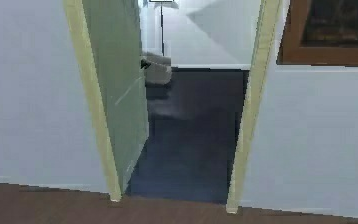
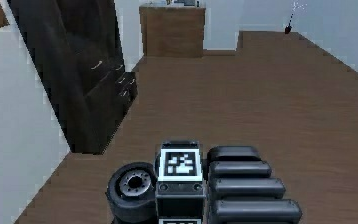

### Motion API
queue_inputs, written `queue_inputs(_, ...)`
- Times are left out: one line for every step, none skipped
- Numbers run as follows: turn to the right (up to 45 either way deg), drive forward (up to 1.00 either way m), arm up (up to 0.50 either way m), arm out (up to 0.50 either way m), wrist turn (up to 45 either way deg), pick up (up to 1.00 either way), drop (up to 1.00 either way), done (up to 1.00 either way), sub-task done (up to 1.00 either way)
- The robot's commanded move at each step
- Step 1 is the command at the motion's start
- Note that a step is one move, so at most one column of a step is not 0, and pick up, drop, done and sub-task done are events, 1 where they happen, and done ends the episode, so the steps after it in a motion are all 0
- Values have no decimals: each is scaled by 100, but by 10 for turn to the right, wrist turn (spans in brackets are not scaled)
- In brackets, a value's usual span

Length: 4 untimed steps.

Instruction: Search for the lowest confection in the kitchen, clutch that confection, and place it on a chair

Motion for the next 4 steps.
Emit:
queue_inputs(450,0,0,0,0,0,0,0,0)
queue_inputs(450,0,0,0,0,0,0,0,0)
queue_inputs(0,5,0,0,0,0,0,0,0)
queue_inputs(-450,0,0,0,0,0,0,0,0)
